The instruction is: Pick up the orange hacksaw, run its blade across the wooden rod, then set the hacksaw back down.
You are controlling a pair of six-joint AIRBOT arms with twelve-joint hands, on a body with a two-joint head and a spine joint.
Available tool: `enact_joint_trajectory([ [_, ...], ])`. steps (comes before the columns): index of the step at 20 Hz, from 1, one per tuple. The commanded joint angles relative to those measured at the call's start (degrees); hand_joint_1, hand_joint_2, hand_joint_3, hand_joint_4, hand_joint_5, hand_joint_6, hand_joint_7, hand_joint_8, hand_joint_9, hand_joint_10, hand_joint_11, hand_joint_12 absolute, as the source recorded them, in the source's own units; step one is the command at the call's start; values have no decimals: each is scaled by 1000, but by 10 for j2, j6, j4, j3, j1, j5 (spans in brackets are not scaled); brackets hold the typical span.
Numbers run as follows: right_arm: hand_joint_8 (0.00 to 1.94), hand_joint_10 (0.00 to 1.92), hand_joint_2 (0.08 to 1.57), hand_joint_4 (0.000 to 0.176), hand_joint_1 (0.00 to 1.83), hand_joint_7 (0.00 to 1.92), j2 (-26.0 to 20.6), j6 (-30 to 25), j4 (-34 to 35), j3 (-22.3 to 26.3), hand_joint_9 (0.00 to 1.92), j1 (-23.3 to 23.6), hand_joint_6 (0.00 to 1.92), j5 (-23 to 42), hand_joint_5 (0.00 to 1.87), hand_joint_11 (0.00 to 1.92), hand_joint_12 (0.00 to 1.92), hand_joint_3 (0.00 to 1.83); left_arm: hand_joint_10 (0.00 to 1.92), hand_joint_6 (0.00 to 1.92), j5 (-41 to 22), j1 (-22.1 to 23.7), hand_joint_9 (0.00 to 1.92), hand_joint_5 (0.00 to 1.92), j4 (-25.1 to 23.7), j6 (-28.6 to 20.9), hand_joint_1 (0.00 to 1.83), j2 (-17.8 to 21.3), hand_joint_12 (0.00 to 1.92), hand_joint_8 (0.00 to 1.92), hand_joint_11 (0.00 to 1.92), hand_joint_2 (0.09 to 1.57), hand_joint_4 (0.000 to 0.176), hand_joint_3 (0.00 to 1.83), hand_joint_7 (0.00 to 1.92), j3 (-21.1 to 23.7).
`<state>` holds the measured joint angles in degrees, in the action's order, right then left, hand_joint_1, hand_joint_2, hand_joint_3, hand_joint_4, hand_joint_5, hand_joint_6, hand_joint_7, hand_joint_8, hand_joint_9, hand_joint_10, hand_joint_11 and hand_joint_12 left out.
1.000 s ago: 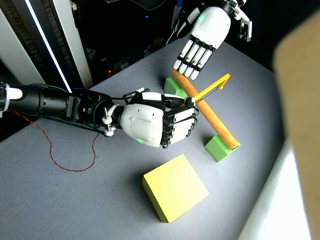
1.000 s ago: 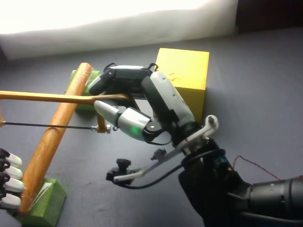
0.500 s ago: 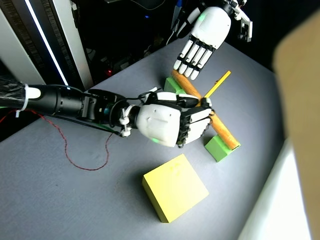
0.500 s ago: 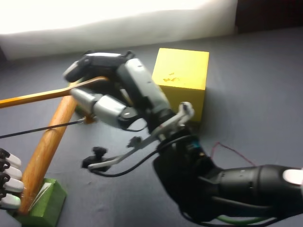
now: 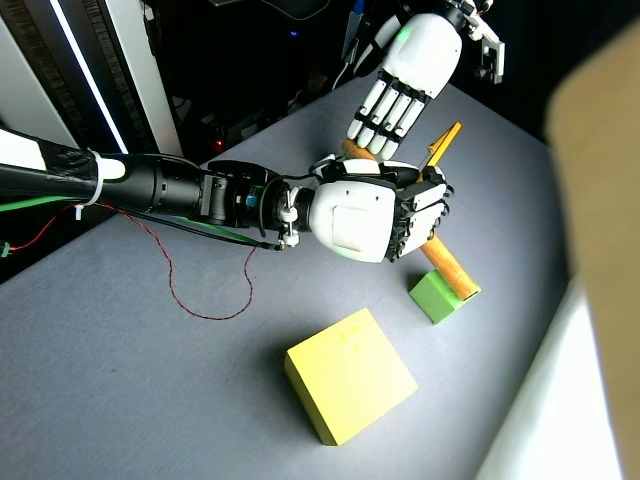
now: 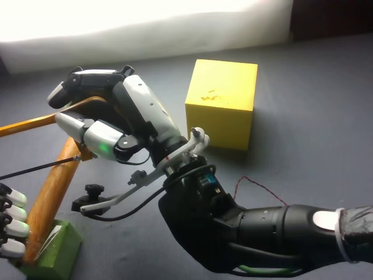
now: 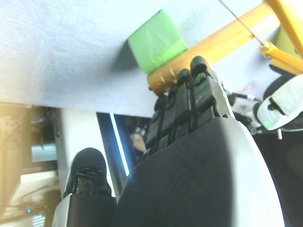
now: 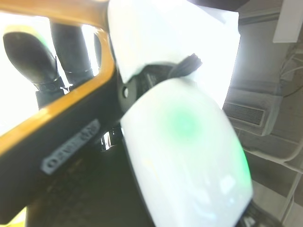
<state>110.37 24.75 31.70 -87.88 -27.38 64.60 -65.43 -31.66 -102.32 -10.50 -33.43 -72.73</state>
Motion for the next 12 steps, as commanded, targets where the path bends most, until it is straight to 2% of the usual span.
enact_joint_trajectory([
  [1,1297,1231,1148,0,1251,941,3,-6,-37,2,934,5,895,51,918,934,1432,1,2,1,-11,2,23,8,27,0,0,-1,57,3,0,1252,0,0,33,-1],
  [3,1193,1176,1126,0,1259,999,-2,-7,-48,3,990,1,862,57,947,950,1416,0,4,5,-11,1,36,33,27,0,0,0,79,3,0,1252,0,0,50,-1],
  [6,1218,1198,1127,0,1253,980,-24,-10,-71,11,962,-4,843,64,962,925,1446,1,6,5,-11,1,36,36,30,0,0,0,45,5,11,1251,0,0,54,0],
  [9,1229,1200,1124,0,1258,979,-62,10,-72,47,963,-10,809,66,978,947,1404,1,1,2,-10,1,29,34,30,0,0,0,54,0,2,1256,0,2,48,0],
  [10,1212,1360,1143,0,1347,889,-78,18,-73,63,900,-15,837,68,913,950,1395,4,2,2,-10,1,31,36,30,0,0,0,57,3,3,1253,0,0,52,1],
  [12,1236,1202,1130,0,1257,966,-102,28,-79,88,955,-23,839,68,962,940,1403,0,0,0,-10,1,11,29,30,0,0,0,59,0,0,1256,0,1,35,1],
])
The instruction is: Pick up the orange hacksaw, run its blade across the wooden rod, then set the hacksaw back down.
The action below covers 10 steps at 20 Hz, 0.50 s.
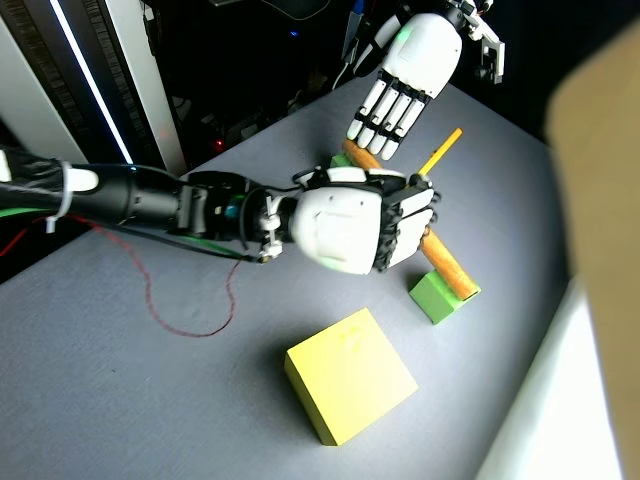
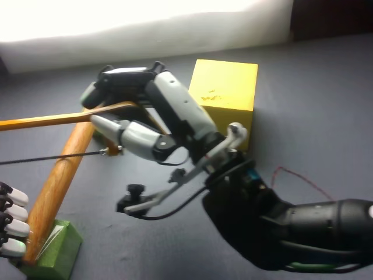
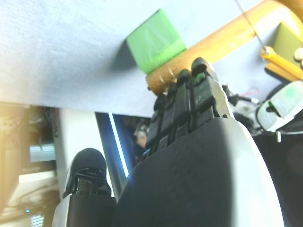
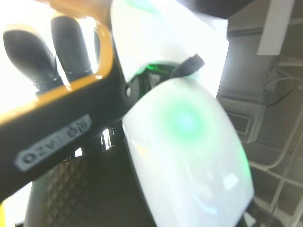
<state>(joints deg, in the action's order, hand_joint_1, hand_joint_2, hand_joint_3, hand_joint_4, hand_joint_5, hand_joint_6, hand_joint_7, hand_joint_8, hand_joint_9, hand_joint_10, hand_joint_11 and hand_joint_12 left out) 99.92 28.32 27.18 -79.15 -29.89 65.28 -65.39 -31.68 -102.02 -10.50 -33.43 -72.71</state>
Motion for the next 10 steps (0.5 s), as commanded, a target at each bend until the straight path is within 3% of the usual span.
enact_joint_trajectory([
  [1,1254,1198,1133,0,1253,960,-9,-7,-40,10,958,-2,843,58,958,946,1401,1,1,0,-10,1,19,35,27,0,0,1,91,0,0,1252,0,0,43,1],
  [4,1268,1197,1139,0,1250,952,-53,-1,-57,47,956,-17,861,57,949,959,1380,0,1,2,-10,1,16,35,28,0,0,1,88,1,0,1250,0,0,41,1],
  [5,1218,1360,1145,0,1345,892,-65,3,-57,59,884,-21,849,58,916,924,1401,3,1,0,-10,1,15,31,28,0,0,1,92,0,0,1247,0,0,37,1],
  [7,1230,1172,1120,0,1256,970,-88,8,-58,82,949,-33,782,66,1002,927,1382,0,1,2,-10,1,8,24,29,0,0,1,78,2,0,1250,0,2,29,1],
  [10,1214,1169,1121,0,1256,981,-114,9,-69,104,961,-44,794,72,993,930,1400,0,0,1,-9,1,2,22,31,0,0,1,88,2,0,1253,0,2,16,1],
])
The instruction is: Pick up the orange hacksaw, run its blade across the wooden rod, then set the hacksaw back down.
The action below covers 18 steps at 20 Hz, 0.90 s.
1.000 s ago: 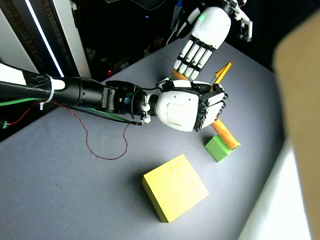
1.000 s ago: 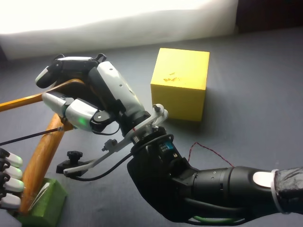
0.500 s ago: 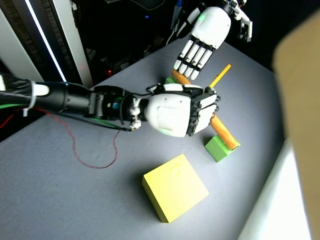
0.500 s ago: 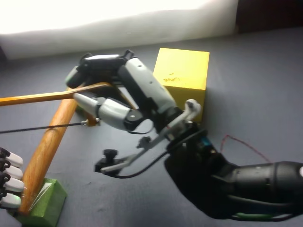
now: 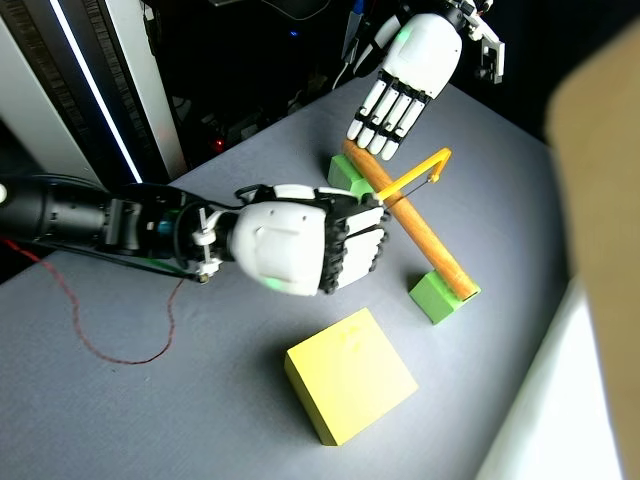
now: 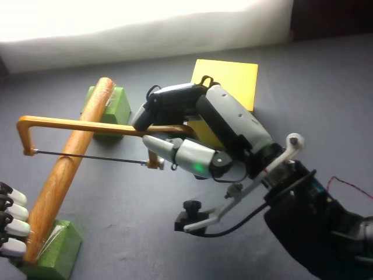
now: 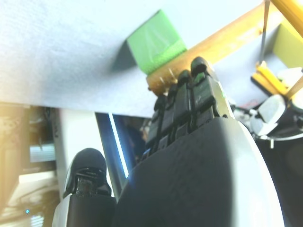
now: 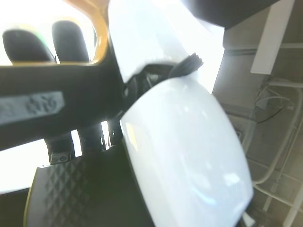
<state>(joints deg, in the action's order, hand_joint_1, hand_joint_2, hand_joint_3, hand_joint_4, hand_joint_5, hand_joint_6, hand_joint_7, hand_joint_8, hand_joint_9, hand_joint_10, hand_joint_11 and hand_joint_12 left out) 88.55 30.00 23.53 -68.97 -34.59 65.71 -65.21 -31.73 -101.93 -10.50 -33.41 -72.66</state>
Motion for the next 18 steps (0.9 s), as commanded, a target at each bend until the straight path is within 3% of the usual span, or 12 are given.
enact_joint_trajectory([
  [1,1236,1174,1127,0,1254,970,-7,-7,-34,8,959,1,822,68,972,936,1407,2,1,1,-11,1,8,31,30,0,0,1,114,2,0,1252,0,1,29,1],
  [5,1247,1191,1128,0,1250,957,-21,-4,-39,17,954,-3,813,82,987,928,1422,0,4,3,-10,1,19,40,32,0,0,2,139,5,0,1246,0,0,43,2],
  [6,1218,1343,1144,0,1346,883,-25,-7,-43,18,903,2,869,82,906,952,1398,3,3,2,-10,1,18,39,32,1,0,2,142,4,0,1249,0,1,43,2],
  [7,1239,1256,1137,0,1268,945,-32,-9,-48,22,938,8,867,76,943,950,1421,0,5,2,-10,2,23,41,33,1,0,2,144,5,0,1250,0,1,47,2],
  [10,1267,1213,1135,0,1253,953,-68,-1,-49,56,947,21,831,56,965,927,1419,0,3,3,-10,2,10,24,33,1,0,2,121,2,0,1248,0,0,31,3],
  [12,1253,1221,1130,0,1254,962,-101,16,-45,89,943,19,821,71,972,896,1467,1,2,2,-10,2,12,26,34,1,0,2,119,2,0,1248,0,0,35,3],
  [18,1249,1172,1130,0,1250,960,-177,28,-34,170,965,-8,828,103,972,945,1377,1,0,0,-9,2,22,43,35,1,0,2,123,0,0,1247,0,1,46,3],
])
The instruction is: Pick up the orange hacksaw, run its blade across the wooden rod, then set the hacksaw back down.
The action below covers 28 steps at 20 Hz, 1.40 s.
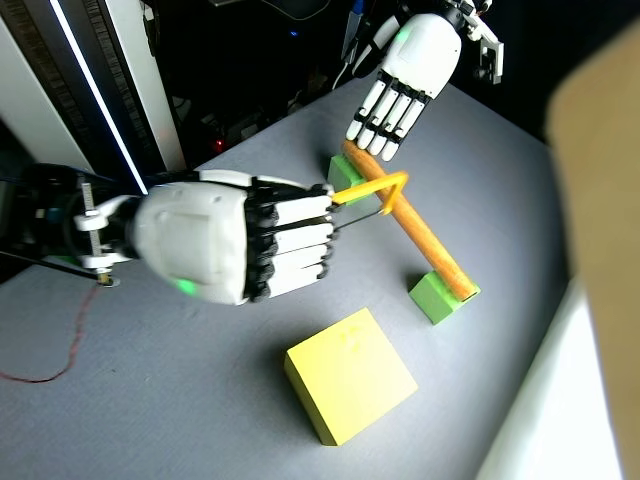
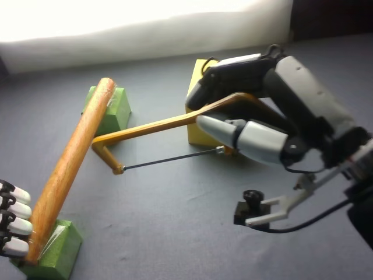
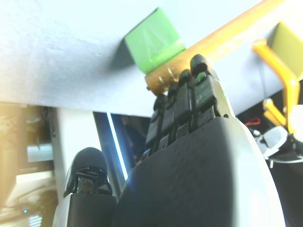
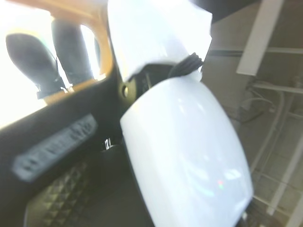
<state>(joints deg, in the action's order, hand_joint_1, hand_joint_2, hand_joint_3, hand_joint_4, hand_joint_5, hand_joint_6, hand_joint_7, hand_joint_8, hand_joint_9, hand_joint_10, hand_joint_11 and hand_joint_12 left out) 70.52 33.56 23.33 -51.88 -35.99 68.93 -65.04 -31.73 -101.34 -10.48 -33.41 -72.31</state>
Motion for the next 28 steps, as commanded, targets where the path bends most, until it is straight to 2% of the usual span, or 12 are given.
enact_joint_trajectory([
  [1,1255,1182,1129,0,1253,957,-7,-7,-32,12,949,0,811,75,982,922,1419,0,0,0,-10,2,22,43,30,0,0,2,136,0,0,1247,0,1,47,-1],
  [9,1251,1183,1138,0,1250,961,12,0,14,54,962,-78,883,221,935,947,1391,2,3,2,-10,3,30,41,31,0,0,2,180,2,0,1247,0,0,45,-1],
  [10,1202,1338,1145,0,1346,899,19,1,23,53,903,-83,884,240,890,935,1387,3,1,1,-10,4,26,39,31,0,0,1,184,0,0,1247,0,0,42,-1],
  [11,1272,1281,1147,0,1264,930,32,7,35,51,900,-90,903,271,913,897,1459,2,0,2,-10,4,5,19,31,0,0,1,111,2,0,1253,0,1,20,-1],
  [13,1297,1226,1152,0,1244,932,55,-8,51,43,925,-100,920,304,911,916,1443,0,2,0,-9,4,22,35,31,0,0,1,154,0,0,1249,0,0,44,-2],
  [16,1279,1222,1152,0,1244,945,91,-37,74,27,936,-110,940,304,898,920,1438,0,6,4,-4,6,57,69,44,1,0,0,230,3,0,1248,0,0,79,-2],
  [17,1261,1198,1147,0,1244,954,100,-44,78,25,947,-114,928,304,909,925,1429,0,5,3,-4,7,14,35,44,1,0,0,123,4,0,1252,0,1,33,-3],
  [19,1224,1143,1142,0,1245,972,118,-57,82,20,977,-124,936,302,909,962,1361,0,0,0,-5,8,19,33,48,1,0,-1,141,0,0,1248,0,1,32,-6],
  [20,1243,1408,1164,0,1360,853,142,-56,80,14,868,-141,941,302,845,929,1403,1,0,1,-4,10,4,35,69,1,0,-1,90,0,0,1250,0,1,30,-10],
  [24,1252,1413,1164,0,1364,842,140,-40,46,11,867,-154,928,293,853,922,1425,0,2,2,-5,10,12,54,70,1,0,-1,116,1,0,1247,0,0,44,-11],
  [25,1279,1290,1150,0,1268,918,138,-40,34,10,899,-159,894,286,918,906,1449,0,0,0,-5,10,9,37,70,1,0,-1,108,0,0,1248,0,0,37,-11],
  [28,1234,1127,1136,0,1243,959,137,-69,16,11,959,-179,879,277,945,921,1375,2,2,3,-5,11,12,46,70,1,0,-1,97,3,0,1253,0,0,44,-11],
])
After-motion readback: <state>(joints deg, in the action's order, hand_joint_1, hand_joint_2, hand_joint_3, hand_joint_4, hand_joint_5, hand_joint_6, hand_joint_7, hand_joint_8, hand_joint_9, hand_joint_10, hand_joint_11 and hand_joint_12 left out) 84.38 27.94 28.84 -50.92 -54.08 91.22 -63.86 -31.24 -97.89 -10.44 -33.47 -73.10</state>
